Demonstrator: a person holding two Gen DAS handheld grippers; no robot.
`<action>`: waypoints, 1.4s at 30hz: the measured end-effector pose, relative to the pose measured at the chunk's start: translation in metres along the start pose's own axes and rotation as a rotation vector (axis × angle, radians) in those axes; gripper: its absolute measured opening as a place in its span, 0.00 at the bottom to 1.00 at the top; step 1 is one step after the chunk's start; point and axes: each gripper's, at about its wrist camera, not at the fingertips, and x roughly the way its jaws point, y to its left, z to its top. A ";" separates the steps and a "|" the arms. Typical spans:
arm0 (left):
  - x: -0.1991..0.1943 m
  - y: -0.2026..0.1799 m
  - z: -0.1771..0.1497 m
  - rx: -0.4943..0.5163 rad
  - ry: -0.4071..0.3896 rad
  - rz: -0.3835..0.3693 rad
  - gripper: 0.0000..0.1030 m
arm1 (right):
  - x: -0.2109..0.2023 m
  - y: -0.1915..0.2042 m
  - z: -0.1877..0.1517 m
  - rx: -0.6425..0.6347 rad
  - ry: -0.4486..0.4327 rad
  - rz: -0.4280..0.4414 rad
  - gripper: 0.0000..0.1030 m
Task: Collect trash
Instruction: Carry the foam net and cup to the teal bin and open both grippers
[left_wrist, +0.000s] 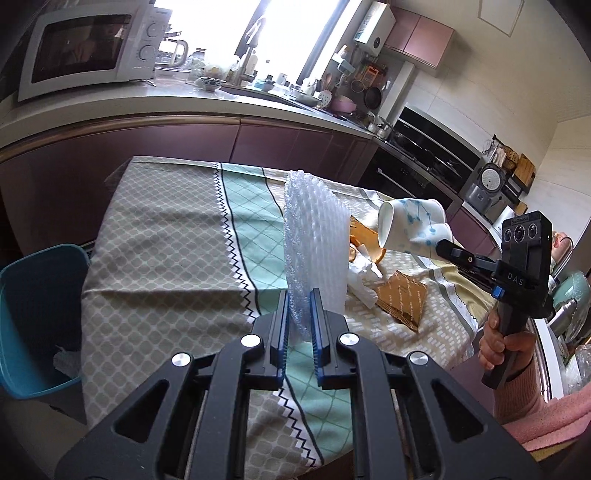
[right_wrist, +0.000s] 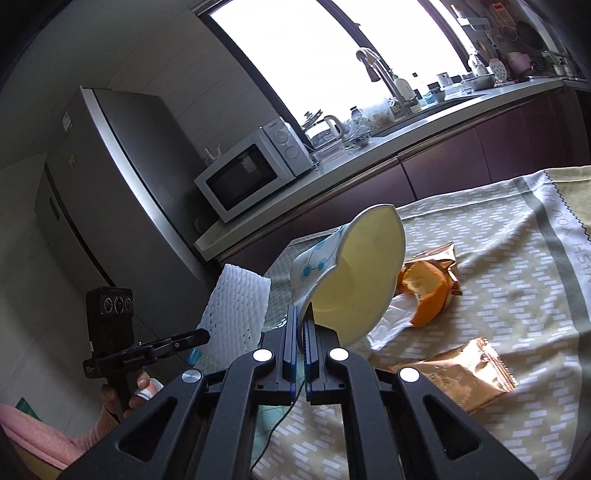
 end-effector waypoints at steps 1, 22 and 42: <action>-0.006 0.005 -0.001 -0.009 -0.009 0.013 0.11 | 0.006 0.005 0.000 -0.006 0.010 0.014 0.02; -0.117 0.109 -0.015 -0.191 -0.166 0.212 0.11 | 0.126 0.112 0.006 -0.181 0.219 0.225 0.02; -0.142 0.192 -0.037 -0.333 -0.172 0.324 0.11 | 0.215 0.189 -0.011 -0.298 0.387 0.301 0.02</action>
